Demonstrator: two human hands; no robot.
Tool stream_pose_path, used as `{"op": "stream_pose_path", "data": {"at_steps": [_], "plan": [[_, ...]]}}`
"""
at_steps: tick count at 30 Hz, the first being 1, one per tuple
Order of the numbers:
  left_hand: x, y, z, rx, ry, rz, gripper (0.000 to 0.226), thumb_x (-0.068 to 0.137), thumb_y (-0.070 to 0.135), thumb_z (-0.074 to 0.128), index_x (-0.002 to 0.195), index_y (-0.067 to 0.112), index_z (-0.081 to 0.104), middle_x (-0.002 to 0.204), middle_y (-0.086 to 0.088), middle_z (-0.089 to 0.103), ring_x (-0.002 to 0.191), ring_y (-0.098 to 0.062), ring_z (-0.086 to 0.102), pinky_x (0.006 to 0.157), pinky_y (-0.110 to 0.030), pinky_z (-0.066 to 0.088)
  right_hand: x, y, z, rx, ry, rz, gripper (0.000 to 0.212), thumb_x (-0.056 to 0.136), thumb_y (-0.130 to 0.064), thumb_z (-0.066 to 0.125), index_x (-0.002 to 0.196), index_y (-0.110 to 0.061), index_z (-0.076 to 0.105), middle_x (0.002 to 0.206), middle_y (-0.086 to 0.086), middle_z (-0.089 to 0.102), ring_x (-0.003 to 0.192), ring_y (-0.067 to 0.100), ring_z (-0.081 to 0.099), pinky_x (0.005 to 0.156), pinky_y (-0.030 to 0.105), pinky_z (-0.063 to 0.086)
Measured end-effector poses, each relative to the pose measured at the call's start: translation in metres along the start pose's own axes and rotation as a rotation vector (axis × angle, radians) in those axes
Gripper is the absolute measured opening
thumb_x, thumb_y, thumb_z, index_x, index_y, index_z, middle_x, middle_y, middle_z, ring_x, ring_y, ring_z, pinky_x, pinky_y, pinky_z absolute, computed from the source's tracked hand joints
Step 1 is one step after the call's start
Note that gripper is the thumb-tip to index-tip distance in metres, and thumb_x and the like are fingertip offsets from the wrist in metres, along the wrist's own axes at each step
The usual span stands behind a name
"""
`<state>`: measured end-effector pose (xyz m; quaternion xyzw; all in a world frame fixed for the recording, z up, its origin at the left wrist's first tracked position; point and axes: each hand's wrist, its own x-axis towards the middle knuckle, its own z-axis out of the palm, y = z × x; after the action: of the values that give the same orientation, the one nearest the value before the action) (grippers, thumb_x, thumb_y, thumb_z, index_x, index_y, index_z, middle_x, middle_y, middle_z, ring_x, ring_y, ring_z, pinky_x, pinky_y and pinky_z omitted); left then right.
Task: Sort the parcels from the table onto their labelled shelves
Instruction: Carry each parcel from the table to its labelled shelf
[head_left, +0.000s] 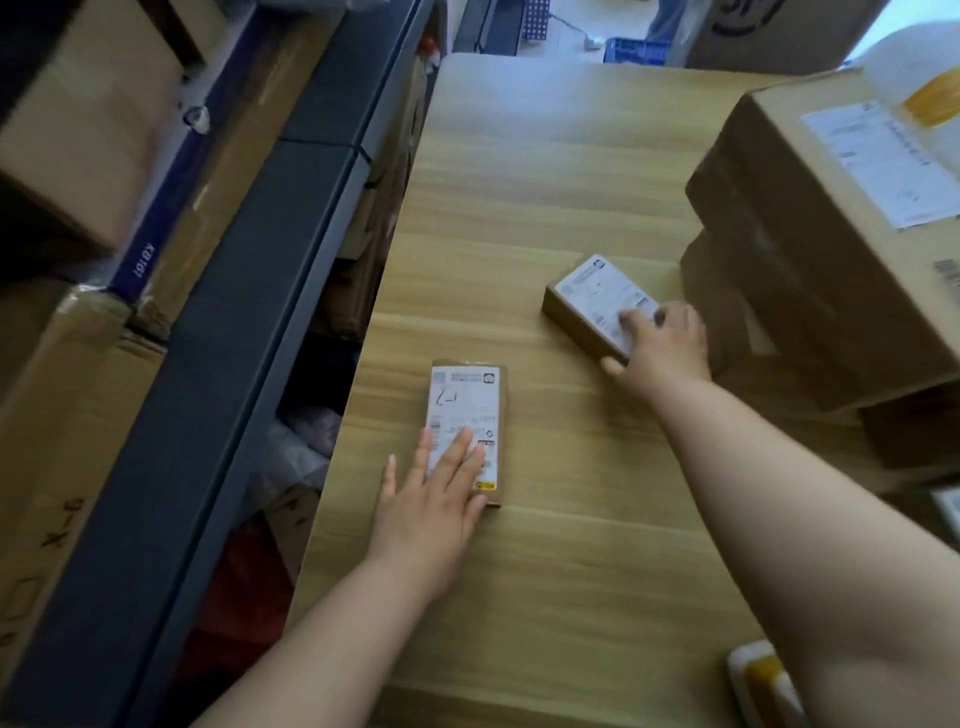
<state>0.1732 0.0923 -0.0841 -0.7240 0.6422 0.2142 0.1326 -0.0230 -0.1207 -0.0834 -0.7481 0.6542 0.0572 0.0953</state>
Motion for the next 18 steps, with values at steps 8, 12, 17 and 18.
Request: {"op": "stream_pose_path", "data": {"at_steps": [8,12,17,18], "plan": [[-0.006,0.002,0.0,-0.087,-0.005,-0.019,0.075,0.083,0.062,-0.007,0.152,0.035,0.006,0.158,0.017,-0.012,0.147,-0.021,-0.012,0.117,-0.046,0.007,-0.118,-0.014,0.009,0.148,-0.172,0.139,0.066,0.09,-0.064,0.032,0.145,-0.028,0.026,0.141,0.011,0.028,0.122,0.032,0.039,0.096,0.04,0.037],[-0.012,0.0,-0.002,-0.058,0.011,0.014,0.053,0.101,0.046,0.021,0.151,0.036,0.006,0.158,0.018,-0.012,0.147,-0.019,-0.011,0.118,-0.046,0.008,-0.15,-0.019,0.012,0.452,-0.063,-0.014,0.032,0.096,-0.036,0.039,0.115,-0.017,0.058,0.116,0.009,0.054,0.108,0.031,0.054,0.088,0.038,0.042],[-0.027,0.0,0.007,-0.054,0.064,0.06,0.051,0.094,0.044,0.028,0.138,0.029,0.048,0.152,0.01,0.036,0.138,-0.03,0.036,0.096,-0.049,0.045,-0.14,0.003,0.011,-0.016,-0.252,-0.386,0.082,0.082,-0.012,0.05,0.151,-0.028,0.008,0.158,0.002,-0.016,0.145,0.025,-0.016,0.117,0.041,-0.006],[-0.03,-0.001,0.009,-0.051,0.072,0.066,0.052,0.087,0.044,0.031,0.125,0.026,0.062,0.139,0.007,0.053,0.125,-0.032,0.052,0.083,-0.047,0.054,-0.138,0.005,0.01,-0.106,-0.315,-0.442,0.09,0.081,-0.01,0.049,0.15,-0.032,-0.003,0.157,-0.002,-0.023,0.144,0.023,-0.021,0.117,0.042,-0.01]]}}
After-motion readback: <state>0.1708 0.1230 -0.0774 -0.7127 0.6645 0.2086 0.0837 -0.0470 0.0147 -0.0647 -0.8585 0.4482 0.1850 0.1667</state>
